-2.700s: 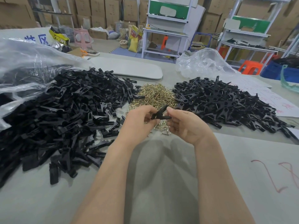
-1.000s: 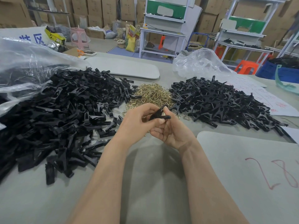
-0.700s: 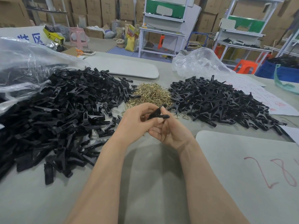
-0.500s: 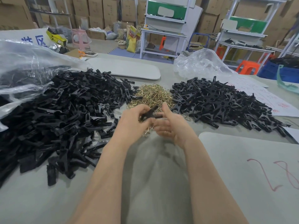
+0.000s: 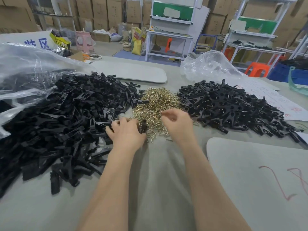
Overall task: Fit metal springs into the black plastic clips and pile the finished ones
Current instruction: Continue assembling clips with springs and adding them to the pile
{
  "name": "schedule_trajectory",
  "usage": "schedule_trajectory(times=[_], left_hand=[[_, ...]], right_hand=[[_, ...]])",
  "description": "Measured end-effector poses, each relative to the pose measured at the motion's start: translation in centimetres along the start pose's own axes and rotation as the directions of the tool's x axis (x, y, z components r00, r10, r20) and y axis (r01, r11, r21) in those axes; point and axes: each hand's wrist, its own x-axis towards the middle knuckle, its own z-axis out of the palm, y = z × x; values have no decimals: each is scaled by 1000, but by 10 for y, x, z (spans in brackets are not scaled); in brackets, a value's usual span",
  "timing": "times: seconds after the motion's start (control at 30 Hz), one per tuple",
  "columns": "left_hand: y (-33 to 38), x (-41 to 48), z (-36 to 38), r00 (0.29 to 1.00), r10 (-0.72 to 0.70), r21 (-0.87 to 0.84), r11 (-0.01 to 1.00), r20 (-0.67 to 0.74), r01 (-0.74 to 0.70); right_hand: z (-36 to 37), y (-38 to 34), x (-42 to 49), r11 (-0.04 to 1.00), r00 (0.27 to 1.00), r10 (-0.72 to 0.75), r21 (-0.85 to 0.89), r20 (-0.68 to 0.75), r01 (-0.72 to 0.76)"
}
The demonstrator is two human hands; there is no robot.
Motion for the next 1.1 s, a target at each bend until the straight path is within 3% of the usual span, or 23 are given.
schedule_trajectory(times=[0.13,0.3,0.53,0.7,0.83,0.97,1.03,1.1], left_hand=[[1,1,2,1000,6,40,999,-23,-5],[4,0,-1,997,14,-40,999,-71,-17],[-6,-2,-13,984,-161,49,985,-78,165],[-4,-1,-12,984,-141,51,988,-108,148],[-3,0,-15,961,-78,-150,988,-267,38],[2,1,-18,931,-23,-544,816,-365,-193],[7,-1,-17,962,-22,-724,663,-273,-190],[14,-4,-15,993,2,-893,438,-120,-109]], right_hand=[[26,-2,-6,938,955,-103,-292,280,186],[43,7,-6,899,953,-142,-367,268,238],[29,13,-7,993,992,-121,-18,-33,121],[25,12,-4,990,996,-11,139,-88,23],[20,10,2,970,992,77,237,-99,-52],[14,4,3,854,993,117,511,0,-100],[12,0,3,785,993,100,610,56,-113],[12,-1,3,768,993,80,630,86,-116]])
